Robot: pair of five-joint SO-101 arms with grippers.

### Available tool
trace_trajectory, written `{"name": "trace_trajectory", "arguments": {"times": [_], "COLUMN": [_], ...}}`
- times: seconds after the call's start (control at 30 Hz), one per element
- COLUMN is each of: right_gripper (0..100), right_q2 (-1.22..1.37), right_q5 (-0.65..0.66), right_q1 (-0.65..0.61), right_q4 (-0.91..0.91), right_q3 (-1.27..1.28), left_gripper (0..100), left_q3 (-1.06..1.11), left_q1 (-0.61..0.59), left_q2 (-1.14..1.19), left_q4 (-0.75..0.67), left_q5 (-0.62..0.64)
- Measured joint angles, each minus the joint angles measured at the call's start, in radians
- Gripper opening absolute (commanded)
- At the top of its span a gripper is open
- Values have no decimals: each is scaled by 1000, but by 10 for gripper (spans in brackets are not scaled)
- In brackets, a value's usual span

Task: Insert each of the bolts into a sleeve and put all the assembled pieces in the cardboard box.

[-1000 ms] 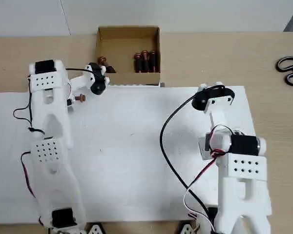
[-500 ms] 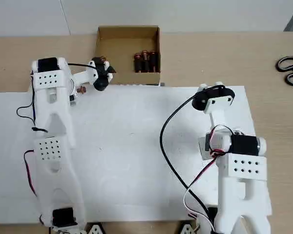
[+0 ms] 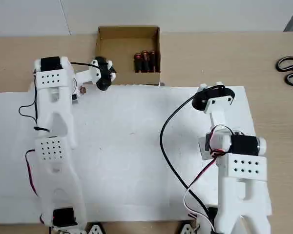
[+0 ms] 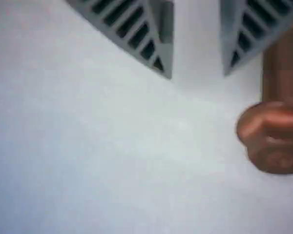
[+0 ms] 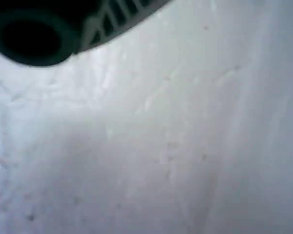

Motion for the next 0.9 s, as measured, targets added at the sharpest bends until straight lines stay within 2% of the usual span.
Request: {"name": "trace_trajectory", "arguments": {"times": [0.37,0.6,0.73,0.9], "right_gripper": [3,3,3,3], "right_q2": [0,0,0,0], "right_q5": [0,0,0,0], "right_q1": [0,0,0,0], "right_q4": [0,0,0,0], "right_q3": [0,0,0,0], "left_gripper": [62,61,2,6], "left_q3": [-2,0,-5,-31], "left_q1": [2,2,2,3], "left_q2": [25,40,64,80], "left_q4": [-143,-146,-144,-120], "left_q5": [0,0,0,0]}}
